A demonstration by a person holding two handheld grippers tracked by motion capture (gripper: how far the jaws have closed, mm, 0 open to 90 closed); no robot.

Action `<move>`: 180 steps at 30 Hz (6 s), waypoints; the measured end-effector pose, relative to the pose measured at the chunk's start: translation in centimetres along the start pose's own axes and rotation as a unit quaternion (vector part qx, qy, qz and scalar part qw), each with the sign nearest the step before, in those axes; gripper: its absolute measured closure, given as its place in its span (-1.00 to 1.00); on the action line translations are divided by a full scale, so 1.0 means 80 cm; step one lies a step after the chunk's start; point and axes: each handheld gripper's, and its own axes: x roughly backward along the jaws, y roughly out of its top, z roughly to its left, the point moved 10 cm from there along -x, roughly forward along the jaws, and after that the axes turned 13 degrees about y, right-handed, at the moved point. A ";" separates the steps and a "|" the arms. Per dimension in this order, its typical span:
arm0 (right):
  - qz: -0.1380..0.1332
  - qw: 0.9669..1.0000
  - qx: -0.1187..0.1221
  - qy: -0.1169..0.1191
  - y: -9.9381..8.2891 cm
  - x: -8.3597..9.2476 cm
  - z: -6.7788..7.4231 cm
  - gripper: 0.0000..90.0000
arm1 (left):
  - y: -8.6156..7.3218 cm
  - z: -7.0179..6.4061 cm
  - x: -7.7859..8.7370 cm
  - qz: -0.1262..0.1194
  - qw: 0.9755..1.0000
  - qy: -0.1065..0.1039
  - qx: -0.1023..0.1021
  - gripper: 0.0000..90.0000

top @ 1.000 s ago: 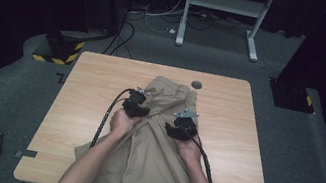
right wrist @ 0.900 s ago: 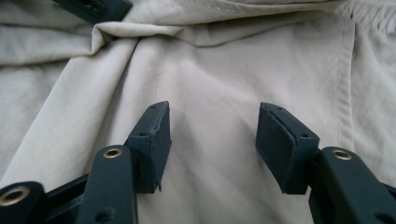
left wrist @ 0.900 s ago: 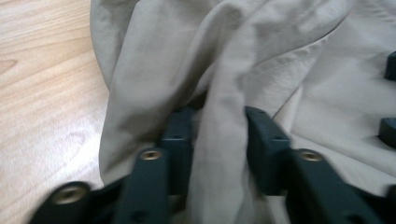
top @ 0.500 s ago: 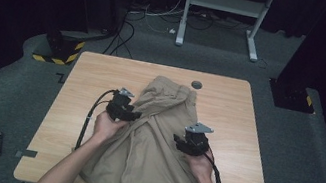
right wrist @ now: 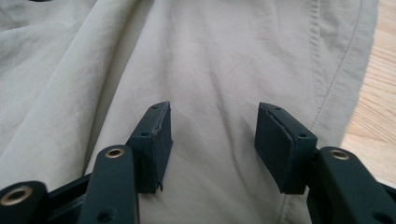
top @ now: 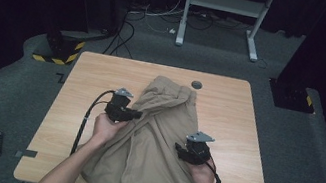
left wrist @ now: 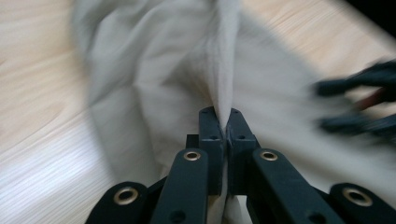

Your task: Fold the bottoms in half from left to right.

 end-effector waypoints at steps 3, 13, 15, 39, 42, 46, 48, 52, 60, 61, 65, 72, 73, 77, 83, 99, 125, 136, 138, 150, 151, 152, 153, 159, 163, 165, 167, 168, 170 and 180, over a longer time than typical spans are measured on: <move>-0.001 1.000 0.001 0.001 0.002 -0.003 0.003 0.02 | 0.021 -0.033 0.006 -0.017 0.999 -0.040 0.003 0.95; -0.003 1.000 0.001 0.004 0.003 -0.004 0.003 0.02 | 0.015 -0.123 -0.070 0.033 0.996 -0.078 -0.037 0.94; -0.003 1.000 -0.002 0.006 0.003 -0.004 0.003 0.02 | -0.001 -0.128 -0.092 0.062 0.995 -0.072 -0.042 0.94; -0.016 1.000 0.016 0.014 0.003 0.038 0.028 0.04 | -0.052 -0.038 0.017 -0.004 1.000 0.025 -0.010 -0.27; 0.001 1.000 0.017 0.013 -0.013 0.041 0.031 0.03 | -0.080 -0.029 0.019 0.006 1.000 0.025 0.007 -0.30; 0.006 1.000 -0.001 0.016 -0.029 0.038 0.033 0.04 | -0.107 -0.028 0.008 0.015 0.999 0.031 0.021 -0.28; 0.014 1.000 0.002 0.011 -0.035 0.032 0.033 0.03 | -0.115 -0.033 -0.002 0.021 0.999 0.037 0.014 -0.28; 0.009 1.000 0.006 0.005 -0.031 0.027 0.033 0.03 | -0.121 -0.038 -0.022 0.033 0.997 0.068 -0.010 -0.28; 0.001 1.000 0.003 0.007 -0.005 0.001 0.015 0.04 | -0.101 0.004 -0.042 0.032 0.988 0.144 -0.039 -0.17; 0.000 1.000 0.004 0.006 -0.001 -0.003 0.013 0.04 | -0.097 0.014 -0.045 0.031 0.987 0.152 -0.034 -0.15; 0.000 1.000 0.002 0.003 0.024 -0.028 0.000 0.04 | -0.081 0.051 -0.056 0.040 0.983 0.177 -0.026 -0.11; 0.001 1.000 -0.004 -0.002 0.045 -0.048 -0.018 0.03 | -0.073 0.072 -0.051 0.050 0.982 0.181 -0.016 0.00; 0.004 1.000 -0.004 -0.005 0.044 -0.046 -0.019 0.03 | -0.073 0.071 -0.044 0.044 0.982 0.181 -0.014 0.00; 0.000 1.000 -0.004 -0.011 0.034 -0.023 -0.013 0.03 | -0.074 0.071 -0.012 0.019 0.986 0.168 0.003 -0.05; -0.008 1.000 -0.013 -0.021 0.014 0.001 -0.015 0.03 | -0.084 0.088 0.000 0.031 0.986 0.164 0.025 -0.10; -0.003 1.000 -0.013 -0.019 0.006 -0.004 -0.011 0.04 | -0.032 0.022 0.052 -0.039 0.996 0.083 -0.016 0.97; -0.003 1.000 -0.001 -0.002 0.017 -0.019 -0.011 0.06 | -0.067 0.023 -0.070 0.059 0.993 0.097 -0.023 0.97; -0.005 1.000 -0.014 -0.013 0.029 -0.030 -0.018 0.07 | -0.023 -0.068 -0.003 -0.036 0.994 0.047 -0.088 0.96; -0.006 1.000 -0.014 -0.013 0.029 -0.030 -0.017 0.07 | -0.034 -0.086 -0.014 -0.019 0.994 0.031 -0.103 0.95; -0.008 1.000 -0.007 -0.001 0.007 0.015 0.003 0.06 | -0.073 -0.083 -0.056 0.028 0.994 0.044 -0.099 0.94; -0.003 1.000 -0.010 -0.002 0.002 0.015 0.003 0.06 | -0.067 -0.087 -0.051 0.020 0.995 0.038 -0.095 0.95; 0.001 1.000 -0.010 -0.003 0.000 0.014 0.002 0.06 | -0.057 -0.095 -0.044 0.003 0.995 0.027 -0.091 0.95; 0.009 1.000 -0.014 -0.004 -0.005 0.010 0.001 0.06 | -0.050 -0.102 -0.040 -0.008 0.995 0.022 -0.094 0.95; 0.001 1.000 -0.007 -0.014 -0.001 0.000 0.000 0.07 | -0.055 -0.122 -0.067 0.029 0.990 0.026 -0.138 0.93; 0.001 1.000 -0.005 -0.012 -0.001 0.000 -0.002 0.07 | -0.074 -0.117 -0.077 0.048 0.991 0.028 -0.122 0.63; 0.002 1.000 -0.006 -0.013 -0.002 0.002 -0.002 0.06 | -0.075 -0.117 -0.061 0.032 0.991 0.037 -0.125 0.39; 0.006 1.000 -0.008 -0.017 -0.003 0.004 -0.003 0.03 | -0.076 -0.114 -0.031 0.009 0.990 0.049 -0.131 0.25; 0.008 1.000 -0.010 -0.027 -0.003 0.007 -0.005 0.01 | -0.076 -0.110 -0.017 0.000 0.990 0.058 -0.131 0.19; 0.001 0.999 -0.016 -0.038 -0.003 0.012 -0.008 -0.02 | -0.075 -0.100 0.008 -0.018 0.990 0.071 -0.124 0.09; -0.050 0.999 -0.003 0.004 0.042 0.030 0.023 -0.01 | -0.119 -0.035 0.036 -0.004 0.987 0.155 -0.048 -0.36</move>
